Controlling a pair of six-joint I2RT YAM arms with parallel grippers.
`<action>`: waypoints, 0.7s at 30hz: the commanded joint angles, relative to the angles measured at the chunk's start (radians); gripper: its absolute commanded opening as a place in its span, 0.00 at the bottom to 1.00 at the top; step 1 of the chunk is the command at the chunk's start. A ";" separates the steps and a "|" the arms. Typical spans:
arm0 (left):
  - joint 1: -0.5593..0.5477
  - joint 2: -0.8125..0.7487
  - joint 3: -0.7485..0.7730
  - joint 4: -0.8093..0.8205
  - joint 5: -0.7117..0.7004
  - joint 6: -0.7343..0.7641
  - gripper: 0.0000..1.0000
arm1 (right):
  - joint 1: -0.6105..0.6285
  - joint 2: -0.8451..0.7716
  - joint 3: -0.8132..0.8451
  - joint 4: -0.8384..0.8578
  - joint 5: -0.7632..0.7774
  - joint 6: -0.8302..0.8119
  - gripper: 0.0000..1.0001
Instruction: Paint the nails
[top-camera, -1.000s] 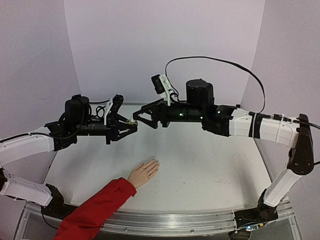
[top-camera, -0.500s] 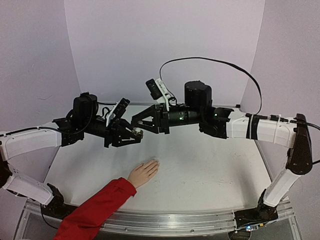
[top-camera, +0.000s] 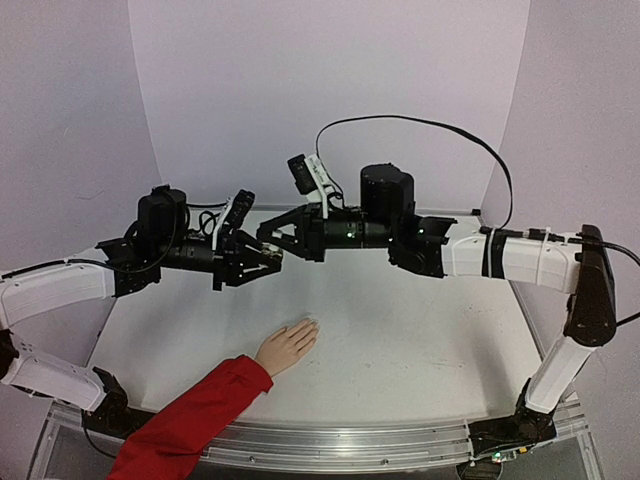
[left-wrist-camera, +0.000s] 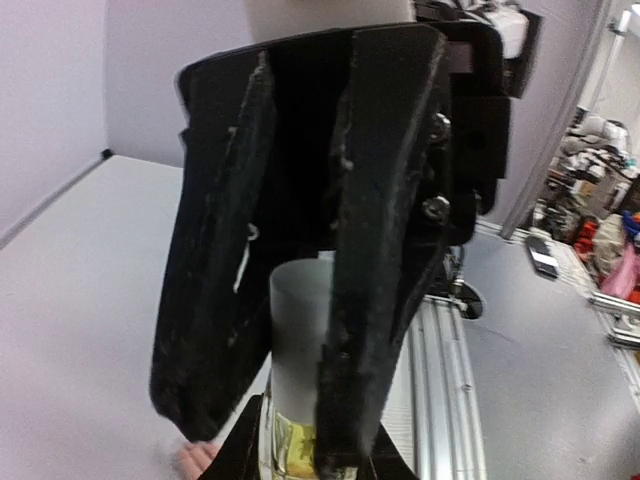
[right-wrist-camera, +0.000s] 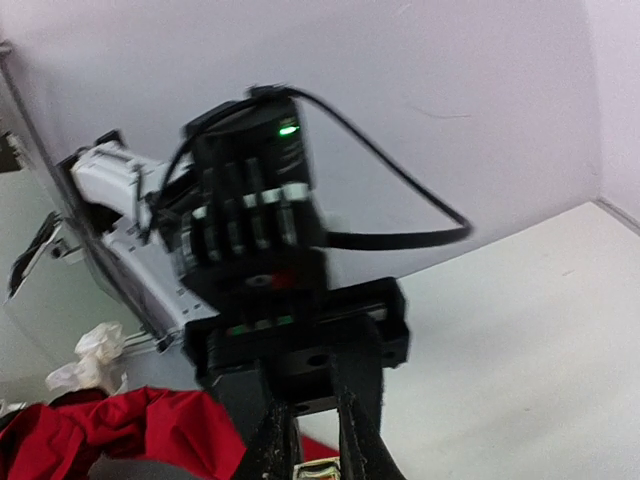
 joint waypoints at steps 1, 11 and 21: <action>0.001 -0.097 -0.023 0.062 -0.500 0.078 0.00 | 0.079 0.005 0.054 -0.087 0.512 0.020 0.00; 0.001 -0.116 -0.045 0.045 -0.721 0.131 0.00 | 0.192 0.115 0.280 -0.284 0.780 -0.013 0.02; 0.001 -0.083 -0.020 0.023 -0.582 0.134 0.00 | 0.032 -0.037 0.166 -0.315 0.449 0.003 0.67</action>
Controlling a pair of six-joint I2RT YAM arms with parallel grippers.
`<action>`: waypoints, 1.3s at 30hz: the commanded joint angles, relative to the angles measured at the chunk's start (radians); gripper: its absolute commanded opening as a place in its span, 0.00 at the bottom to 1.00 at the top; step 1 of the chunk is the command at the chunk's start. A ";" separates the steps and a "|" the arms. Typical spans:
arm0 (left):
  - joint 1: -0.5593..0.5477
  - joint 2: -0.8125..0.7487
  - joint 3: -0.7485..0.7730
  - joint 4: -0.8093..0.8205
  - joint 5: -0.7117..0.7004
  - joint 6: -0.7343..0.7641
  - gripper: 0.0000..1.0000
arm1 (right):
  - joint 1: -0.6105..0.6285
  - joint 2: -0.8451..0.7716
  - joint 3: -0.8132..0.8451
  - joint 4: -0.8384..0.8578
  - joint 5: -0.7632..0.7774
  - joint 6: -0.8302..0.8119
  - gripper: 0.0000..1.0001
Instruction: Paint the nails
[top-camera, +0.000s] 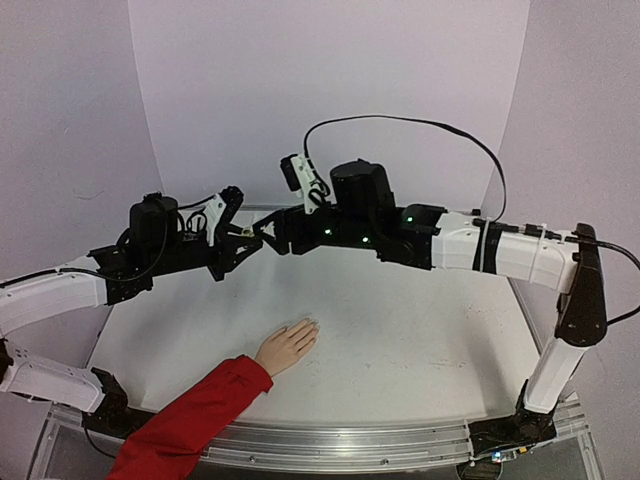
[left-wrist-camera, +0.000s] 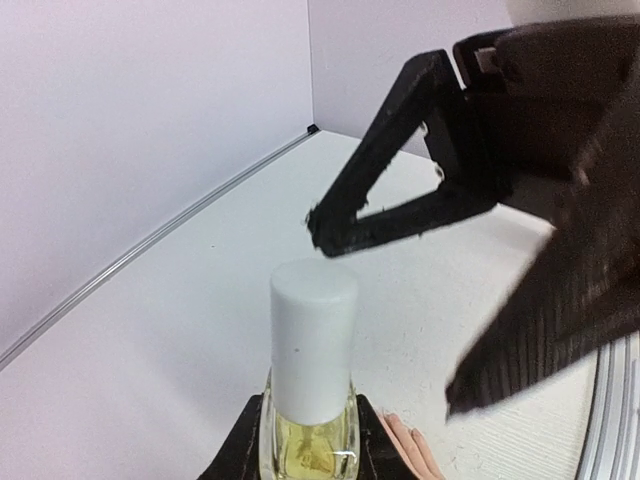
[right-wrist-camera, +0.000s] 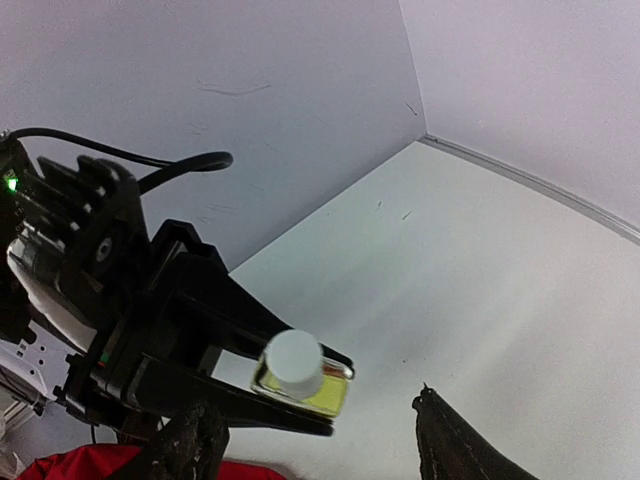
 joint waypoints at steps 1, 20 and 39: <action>0.002 0.010 0.052 0.040 0.030 -0.003 0.00 | -0.060 -0.125 -0.035 0.004 -0.162 0.001 0.67; -0.007 0.029 0.070 0.019 0.169 0.013 0.00 | -0.074 -0.002 0.108 -0.084 -0.309 0.014 0.45; -0.012 0.025 0.077 0.007 0.050 -0.016 0.63 | -0.112 -0.018 0.052 -0.078 -0.167 0.039 0.00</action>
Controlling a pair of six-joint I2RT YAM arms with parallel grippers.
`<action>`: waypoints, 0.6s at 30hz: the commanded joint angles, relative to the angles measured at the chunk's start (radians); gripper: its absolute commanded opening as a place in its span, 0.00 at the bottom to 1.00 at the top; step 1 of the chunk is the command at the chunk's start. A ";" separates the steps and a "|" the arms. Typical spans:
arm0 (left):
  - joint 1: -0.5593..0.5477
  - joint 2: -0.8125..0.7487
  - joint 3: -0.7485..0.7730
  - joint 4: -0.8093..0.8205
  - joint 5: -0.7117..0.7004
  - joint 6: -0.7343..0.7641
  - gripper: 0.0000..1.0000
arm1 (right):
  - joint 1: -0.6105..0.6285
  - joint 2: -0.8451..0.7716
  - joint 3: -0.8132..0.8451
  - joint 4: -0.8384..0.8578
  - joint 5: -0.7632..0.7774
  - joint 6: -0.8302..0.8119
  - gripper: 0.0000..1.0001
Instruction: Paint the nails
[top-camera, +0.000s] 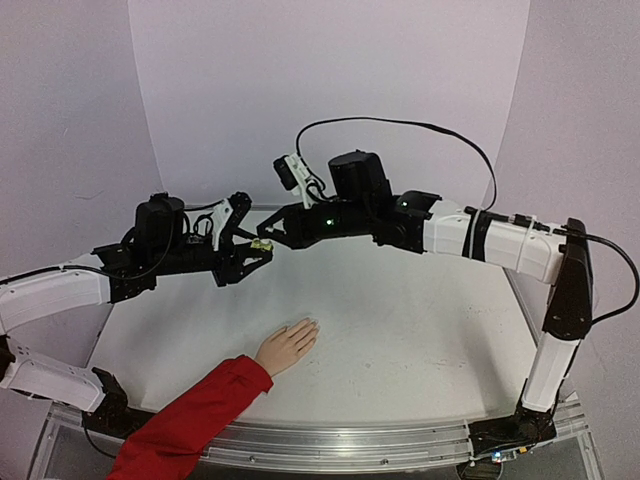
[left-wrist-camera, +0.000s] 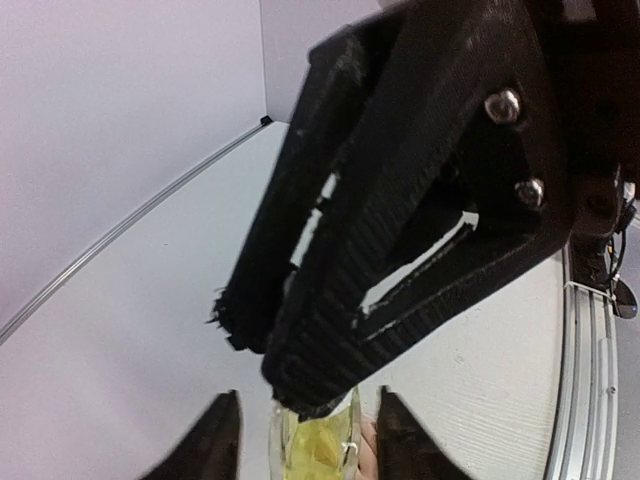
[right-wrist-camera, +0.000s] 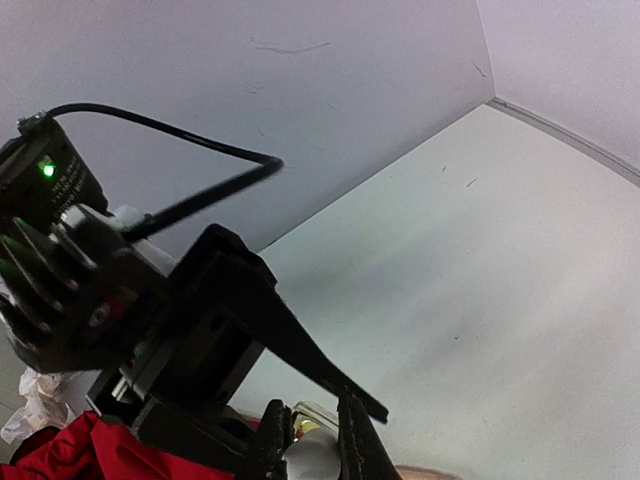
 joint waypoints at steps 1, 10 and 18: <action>0.001 -0.006 0.061 0.041 -0.070 -0.022 0.76 | -0.042 -0.097 -0.076 0.035 0.224 0.053 0.00; 0.001 -0.027 0.058 0.037 -0.143 -0.023 0.99 | -0.339 -0.279 -0.505 0.079 0.732 0.247 0.00; 0.001 -0.036 0.058 0.035 -0.161 -0.019 0.99 | -0.608 -0.309 -0.768 0.155 0.901 0.335 0.00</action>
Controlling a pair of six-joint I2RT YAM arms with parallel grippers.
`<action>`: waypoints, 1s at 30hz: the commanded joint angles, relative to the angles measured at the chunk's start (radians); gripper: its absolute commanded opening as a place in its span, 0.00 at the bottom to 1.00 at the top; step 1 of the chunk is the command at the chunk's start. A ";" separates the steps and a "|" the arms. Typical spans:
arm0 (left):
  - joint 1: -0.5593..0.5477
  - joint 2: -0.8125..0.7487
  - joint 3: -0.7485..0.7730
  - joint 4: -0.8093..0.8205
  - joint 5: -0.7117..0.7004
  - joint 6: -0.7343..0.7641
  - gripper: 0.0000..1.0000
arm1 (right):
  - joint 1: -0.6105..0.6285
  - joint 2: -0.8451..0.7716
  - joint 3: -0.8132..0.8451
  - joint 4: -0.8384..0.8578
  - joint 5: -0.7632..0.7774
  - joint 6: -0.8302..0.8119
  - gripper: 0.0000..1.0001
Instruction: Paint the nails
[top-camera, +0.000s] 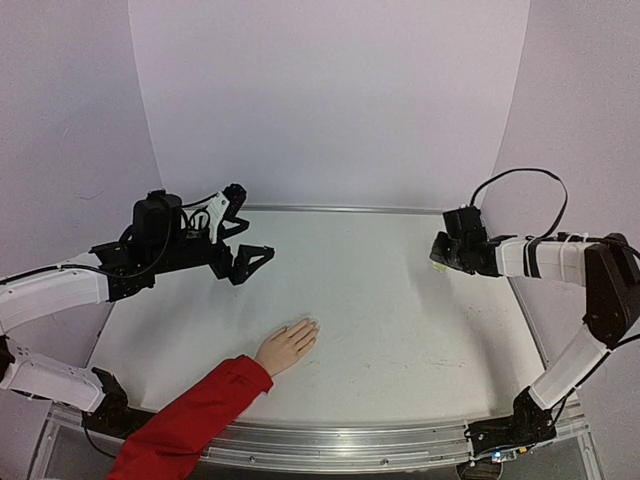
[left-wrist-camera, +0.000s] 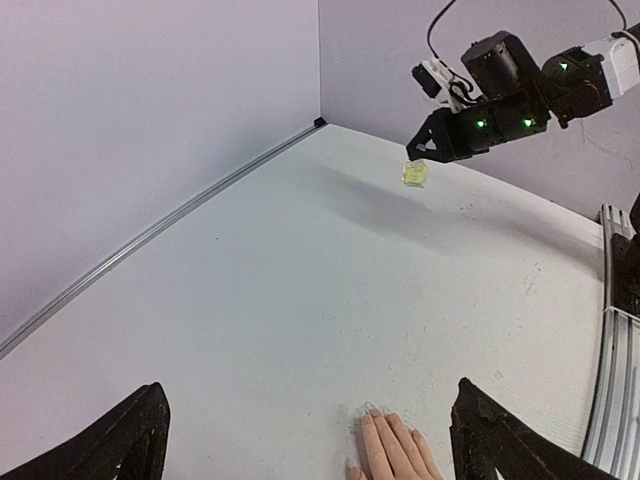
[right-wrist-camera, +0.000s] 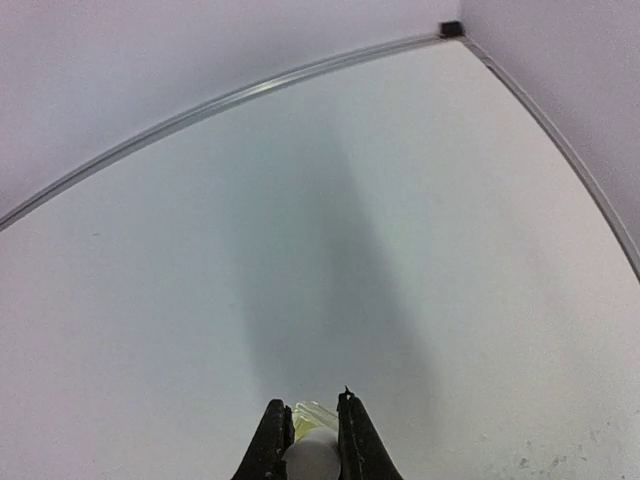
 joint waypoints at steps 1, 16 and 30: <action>0.001 -0.029 0.044 0.033 -0.018 0.004 0.99 | -0.112 -0.019 -0.072 0.077 0.133 0.092 0.00; 0.001 -0.030 0.044 0.028 -0.036 -0.003 1.00 | -0.238 0.105 -0.136 0.072 0.205 0.385 0.00; 0.001 -0.038 0.045 0.026 -0.035 0.000 0.99 | -0.238 0.185 -0.094 -0.004 0.237 0.440 0.12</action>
